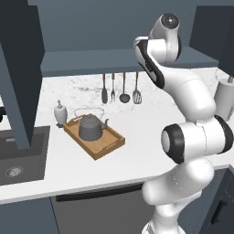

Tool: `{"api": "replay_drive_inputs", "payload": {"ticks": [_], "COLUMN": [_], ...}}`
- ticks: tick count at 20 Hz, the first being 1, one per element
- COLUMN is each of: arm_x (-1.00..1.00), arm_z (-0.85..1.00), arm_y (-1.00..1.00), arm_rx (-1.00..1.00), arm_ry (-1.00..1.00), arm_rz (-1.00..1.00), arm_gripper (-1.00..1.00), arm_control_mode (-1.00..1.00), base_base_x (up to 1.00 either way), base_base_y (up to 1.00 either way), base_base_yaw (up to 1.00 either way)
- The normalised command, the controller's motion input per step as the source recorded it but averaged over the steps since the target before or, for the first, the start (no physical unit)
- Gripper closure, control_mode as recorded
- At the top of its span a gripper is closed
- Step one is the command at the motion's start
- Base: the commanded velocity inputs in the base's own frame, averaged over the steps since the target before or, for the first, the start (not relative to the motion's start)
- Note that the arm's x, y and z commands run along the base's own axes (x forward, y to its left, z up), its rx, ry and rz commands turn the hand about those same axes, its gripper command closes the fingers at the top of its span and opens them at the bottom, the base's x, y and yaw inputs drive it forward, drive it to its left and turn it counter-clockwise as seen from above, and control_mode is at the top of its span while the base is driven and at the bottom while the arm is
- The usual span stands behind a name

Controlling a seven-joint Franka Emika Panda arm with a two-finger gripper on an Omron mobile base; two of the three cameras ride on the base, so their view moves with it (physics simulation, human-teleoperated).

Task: Pick the kettle from the counter and place it on the tray. Then pick the mug from the cabinet and place it on the tray. Then close the cabinet doors.

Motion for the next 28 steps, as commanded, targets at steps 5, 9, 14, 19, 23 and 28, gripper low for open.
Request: {"api": "replay_drive_inputs", "payload": {"ticks": [5, 9, 14, 19, 23, 28], "arm_x": [0.04, 0.00, 0.00, 0.00, 0.00, 0.00], "arm_z": [0.00, 0.00, 0.00, 0.00, 0.00, 0.00], "arm_y": [-0.01, 0.00, 0.00, 0.00, 0.00, 0.00], "arm_rx": [0.00, 0.00, 0.00, 0.00, 0.00, 0.00], "arm_ry": [0.00, 0.00, 0.00, 0.00, 0.00, 0.00], "arm_rz": [0.00, 0.00, 0.00, 0.00, 0.00, 0.00], "arm_gripper": [-1.00, -1.00, 1.00, 1.00, 1.00, 1.00], "arm_control_mode": [-1.00, -1.00, -1.00, -1.00, -1.00, -1.00], "base_base_x": [0.00, 0.00, 0.00, 0.00, 0.00, 0.00], "base_base_y": [0.00, 0.00, 0.00, 0.00, 0.00, 0.00], "base_base_yaw": [0.00, 0.00, 0.00, 0.00, 0.00, 0.00]}}
